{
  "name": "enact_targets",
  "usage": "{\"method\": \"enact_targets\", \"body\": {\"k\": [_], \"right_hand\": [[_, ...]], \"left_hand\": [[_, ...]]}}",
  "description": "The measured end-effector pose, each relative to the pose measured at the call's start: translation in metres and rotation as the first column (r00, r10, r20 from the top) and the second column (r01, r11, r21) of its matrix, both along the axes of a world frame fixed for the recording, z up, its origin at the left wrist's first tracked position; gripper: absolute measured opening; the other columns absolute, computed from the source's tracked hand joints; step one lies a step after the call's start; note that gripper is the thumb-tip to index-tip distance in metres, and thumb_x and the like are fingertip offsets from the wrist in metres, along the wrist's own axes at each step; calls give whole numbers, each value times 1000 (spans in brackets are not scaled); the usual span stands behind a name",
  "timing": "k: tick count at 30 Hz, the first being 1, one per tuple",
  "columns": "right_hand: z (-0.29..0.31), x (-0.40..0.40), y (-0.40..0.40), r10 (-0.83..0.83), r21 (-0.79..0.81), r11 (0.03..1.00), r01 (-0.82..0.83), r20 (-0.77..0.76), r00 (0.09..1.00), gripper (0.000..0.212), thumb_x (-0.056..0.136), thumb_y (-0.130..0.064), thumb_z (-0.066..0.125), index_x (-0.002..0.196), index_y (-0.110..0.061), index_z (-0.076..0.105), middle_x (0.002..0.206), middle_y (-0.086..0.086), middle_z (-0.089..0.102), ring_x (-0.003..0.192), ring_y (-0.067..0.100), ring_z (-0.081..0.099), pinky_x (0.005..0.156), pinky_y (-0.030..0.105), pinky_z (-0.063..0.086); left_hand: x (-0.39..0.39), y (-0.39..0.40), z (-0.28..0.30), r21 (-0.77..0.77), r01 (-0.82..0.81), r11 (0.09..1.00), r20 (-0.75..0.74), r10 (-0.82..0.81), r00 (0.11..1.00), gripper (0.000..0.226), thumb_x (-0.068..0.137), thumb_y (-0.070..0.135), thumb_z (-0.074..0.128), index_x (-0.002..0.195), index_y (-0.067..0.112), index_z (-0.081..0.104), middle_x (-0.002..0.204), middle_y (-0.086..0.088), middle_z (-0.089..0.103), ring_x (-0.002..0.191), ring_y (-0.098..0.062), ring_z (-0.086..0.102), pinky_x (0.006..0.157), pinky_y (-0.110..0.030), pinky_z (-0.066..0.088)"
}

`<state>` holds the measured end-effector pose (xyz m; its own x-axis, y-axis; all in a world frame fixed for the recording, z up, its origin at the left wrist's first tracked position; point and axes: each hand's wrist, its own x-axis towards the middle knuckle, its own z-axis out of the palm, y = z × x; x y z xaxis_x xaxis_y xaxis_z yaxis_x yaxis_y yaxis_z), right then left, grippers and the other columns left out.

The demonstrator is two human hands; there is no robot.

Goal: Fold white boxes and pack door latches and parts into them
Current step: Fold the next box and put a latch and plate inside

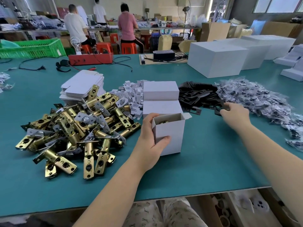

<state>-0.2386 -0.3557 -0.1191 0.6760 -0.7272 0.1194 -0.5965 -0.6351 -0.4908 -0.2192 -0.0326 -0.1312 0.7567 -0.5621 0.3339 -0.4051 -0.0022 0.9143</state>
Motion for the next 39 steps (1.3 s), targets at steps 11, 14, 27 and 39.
{"method": "enact_targets", "body": {"k": [11, 14, 27, 39], "right_hand": [[-4, -1, -43, -49, -287, 957, -45, -312, 949, 41, 93, -1, 38, 133, -1, 37, 143, 20, 38, 128, 40, 35, 98, 52, 37], [-2, 3, -49, -60, -291, 956, -32, -301, 952, 38, 93, 1, 39, 131, 1, 43, 142, 22, 35, 123, 45, 41, 94, 52, 42], [5, 12, -44, 54, -303, 951, -60, -28, 998, 35, 99, -28, 45, 90, -3, 69, 101, 27, 61, 97, 39, 54, 78, 41, 44], [49, 14, 57, -152, 664, 660, -353, 577, 802, 42, 98, -1, 47, 136, -12, 36, 103, 16, 60, 51, 12, 67, 47, 19, 53]], "left_hand": [[-4, 4, -3, 16, -25, 1000, 35, 25, 999, 58, 87, 16, 56, 133, 38, 29, 122, 13, 53, 107, -4, 57, 84, -15, 46], [-4, 4, -4, 17, -37, 999, 40, 36, 999, 59, 86, 16, 56, 133, 39, 29, 122, 15, 53, 108, -5, 56, 84, -17, 46], [-2, 3, -5, 52, -65, 997, 53, 62, 997, 59, 83, 23, 57, 129, 48, 29, 126, 8, 52, 115, -14, 55, 95, -45, 50], [-3, 2, -1, 47, -69, 997, 64, 66, 996, 55, 77, 36, 55, 121, 59, 29, 126, 5, 51, 115, -20, 52, 97, -53, 46]]}}
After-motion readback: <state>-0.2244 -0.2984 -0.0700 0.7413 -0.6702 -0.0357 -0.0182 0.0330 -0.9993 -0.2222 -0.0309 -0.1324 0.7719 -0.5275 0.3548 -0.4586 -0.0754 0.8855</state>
